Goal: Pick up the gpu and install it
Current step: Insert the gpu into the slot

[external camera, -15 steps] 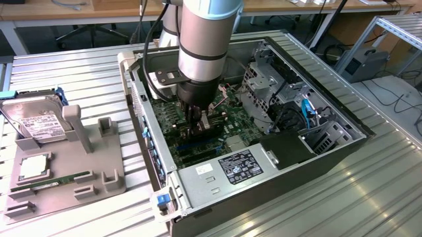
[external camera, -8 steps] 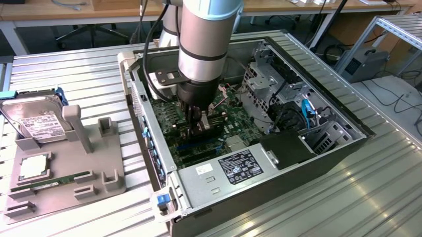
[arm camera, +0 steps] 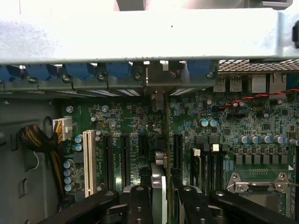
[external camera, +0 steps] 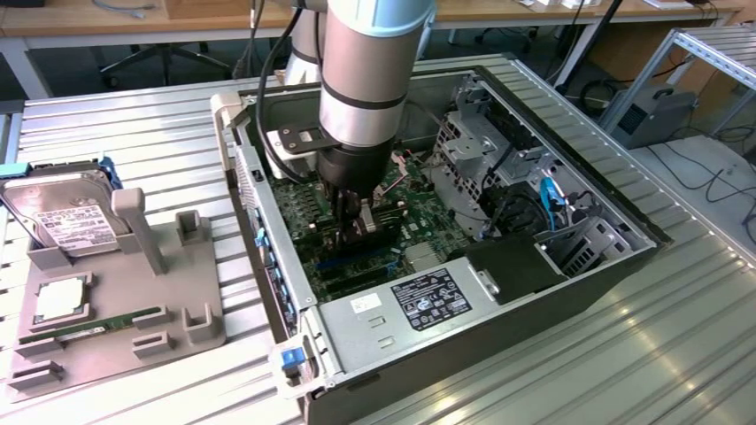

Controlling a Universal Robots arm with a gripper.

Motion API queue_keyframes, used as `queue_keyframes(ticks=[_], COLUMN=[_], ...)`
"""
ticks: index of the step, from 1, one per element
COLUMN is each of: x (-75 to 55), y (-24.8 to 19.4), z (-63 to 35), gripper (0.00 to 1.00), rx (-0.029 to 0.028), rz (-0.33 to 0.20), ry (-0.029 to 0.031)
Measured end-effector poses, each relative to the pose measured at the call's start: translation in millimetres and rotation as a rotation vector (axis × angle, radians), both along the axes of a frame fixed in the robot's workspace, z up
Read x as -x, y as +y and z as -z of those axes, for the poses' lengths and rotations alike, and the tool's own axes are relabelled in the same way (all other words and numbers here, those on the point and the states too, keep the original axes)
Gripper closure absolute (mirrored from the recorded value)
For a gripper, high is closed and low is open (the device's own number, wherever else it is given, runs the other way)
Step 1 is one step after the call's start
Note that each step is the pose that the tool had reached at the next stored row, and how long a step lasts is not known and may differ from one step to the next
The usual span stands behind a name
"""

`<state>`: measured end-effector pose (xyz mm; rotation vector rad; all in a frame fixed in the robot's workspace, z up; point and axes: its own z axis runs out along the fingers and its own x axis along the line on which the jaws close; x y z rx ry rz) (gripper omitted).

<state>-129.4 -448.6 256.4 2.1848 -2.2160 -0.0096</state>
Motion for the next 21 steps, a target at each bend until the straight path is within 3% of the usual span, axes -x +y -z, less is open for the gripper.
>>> queue_keyframes(ticks=[5,8,12,18,21], x=[0.1,0.0,0.0,0.0,-0.4], y=[0.1,0.0,0.0,0.4,2.1], z=[0.4,0.0,-1.7,-24.0,-29.8], gripper=[0.72,0.59,0.59,0.59,0.59], rx=[-0.0008,-0.0001,0.0014,0.0017,0.0064], rz=[0.0,0.0,0.0,0.0,0.0], ry=[-0.0004,0.0,0.0002,0.0,0.0])
